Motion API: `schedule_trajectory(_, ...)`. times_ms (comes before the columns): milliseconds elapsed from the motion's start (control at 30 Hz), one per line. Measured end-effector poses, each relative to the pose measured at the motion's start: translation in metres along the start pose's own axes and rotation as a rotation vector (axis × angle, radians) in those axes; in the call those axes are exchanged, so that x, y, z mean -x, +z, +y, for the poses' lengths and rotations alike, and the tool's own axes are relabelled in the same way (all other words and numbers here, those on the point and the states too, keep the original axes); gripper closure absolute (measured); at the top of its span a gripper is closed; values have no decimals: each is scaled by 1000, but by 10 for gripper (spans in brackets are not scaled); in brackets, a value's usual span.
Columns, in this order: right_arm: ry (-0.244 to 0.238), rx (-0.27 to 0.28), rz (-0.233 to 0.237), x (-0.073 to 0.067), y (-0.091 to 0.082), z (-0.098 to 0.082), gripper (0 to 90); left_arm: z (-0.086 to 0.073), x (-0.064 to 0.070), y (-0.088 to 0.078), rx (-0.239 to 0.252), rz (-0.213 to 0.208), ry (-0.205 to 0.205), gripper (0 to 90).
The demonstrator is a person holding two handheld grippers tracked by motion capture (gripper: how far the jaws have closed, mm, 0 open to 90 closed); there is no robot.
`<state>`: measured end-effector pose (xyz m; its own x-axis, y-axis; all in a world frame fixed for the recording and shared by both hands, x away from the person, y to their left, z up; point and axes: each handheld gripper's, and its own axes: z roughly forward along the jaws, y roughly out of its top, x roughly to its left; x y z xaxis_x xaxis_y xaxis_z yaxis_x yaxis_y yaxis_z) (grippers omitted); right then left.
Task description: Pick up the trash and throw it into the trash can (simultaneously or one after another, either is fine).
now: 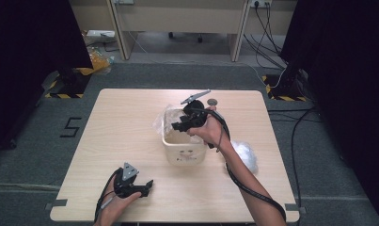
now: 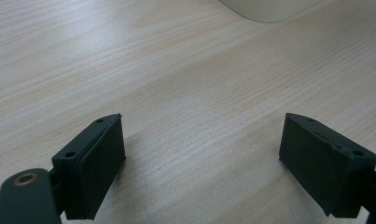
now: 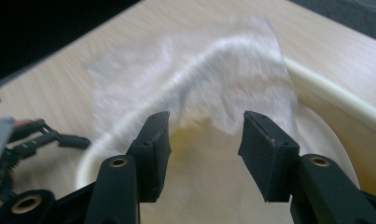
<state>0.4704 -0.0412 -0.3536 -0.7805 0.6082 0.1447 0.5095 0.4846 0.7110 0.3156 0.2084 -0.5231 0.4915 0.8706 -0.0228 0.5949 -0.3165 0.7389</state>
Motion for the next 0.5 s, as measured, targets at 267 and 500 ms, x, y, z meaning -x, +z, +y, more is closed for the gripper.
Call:
schedule_trajectory(267,-11,24,44,-24,13,14,457,0,0,0,1,0,-1,132)
schedule_trajectory(500,-10,-16,10,-33,33,13,433,0,0,0,1,0,-1,132)
